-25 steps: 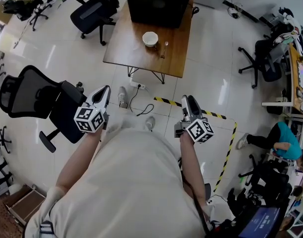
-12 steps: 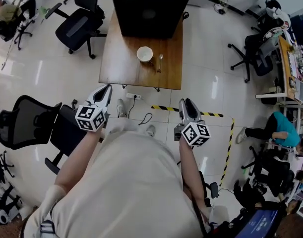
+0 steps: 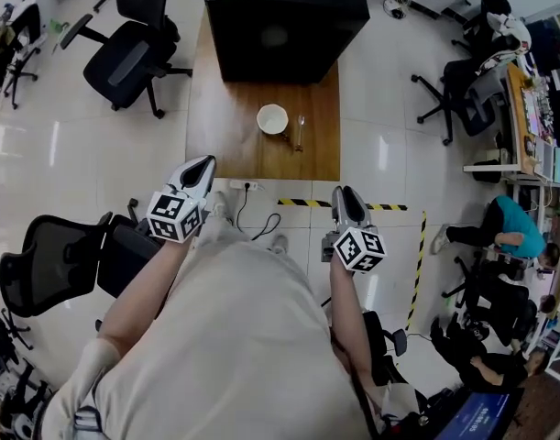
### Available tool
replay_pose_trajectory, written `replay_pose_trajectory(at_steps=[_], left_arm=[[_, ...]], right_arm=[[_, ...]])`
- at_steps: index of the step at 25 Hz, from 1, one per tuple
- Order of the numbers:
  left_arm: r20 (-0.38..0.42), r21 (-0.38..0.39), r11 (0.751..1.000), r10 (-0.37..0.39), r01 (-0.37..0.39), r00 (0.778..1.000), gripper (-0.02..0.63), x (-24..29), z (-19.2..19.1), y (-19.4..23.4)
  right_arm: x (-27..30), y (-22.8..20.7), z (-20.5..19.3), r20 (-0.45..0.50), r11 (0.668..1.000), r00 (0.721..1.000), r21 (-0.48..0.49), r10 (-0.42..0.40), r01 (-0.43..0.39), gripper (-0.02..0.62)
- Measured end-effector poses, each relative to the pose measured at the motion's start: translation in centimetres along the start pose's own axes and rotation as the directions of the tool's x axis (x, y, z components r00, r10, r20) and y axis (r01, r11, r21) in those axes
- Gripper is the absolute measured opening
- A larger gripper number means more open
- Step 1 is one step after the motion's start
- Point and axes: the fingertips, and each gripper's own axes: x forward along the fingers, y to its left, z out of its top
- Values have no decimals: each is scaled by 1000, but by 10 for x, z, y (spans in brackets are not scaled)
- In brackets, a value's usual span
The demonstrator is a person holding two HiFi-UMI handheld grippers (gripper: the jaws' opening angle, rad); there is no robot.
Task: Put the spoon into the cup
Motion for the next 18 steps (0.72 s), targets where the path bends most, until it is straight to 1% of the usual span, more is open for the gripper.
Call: replay_pose_trajectory(at_steps=[3,8,12,15,18], left_arm=[[-27,0,999,-43,43,999,4,11,1,7],[-70,31,993,-111,113,991,4,24,-1,19],[-98,64,986,-150,156,984,5,29,-2,27],[-104,84,978,-184,193,977,5,30,3,32],[-97,82,974,-201,209,975,5,31,12,41]], right_arm=[[12,2,-3,-21,999,999,4,-41,41,95],[36,11,-13,-49,996,995,12,-87,87,94],[53,25,-15,-65,994,992,-17,-111,110,89],[64,32,-14,-76,991,989,-43,-129,126,89],[73,34,-10,-84,988,985,-54,-151,147,89]])
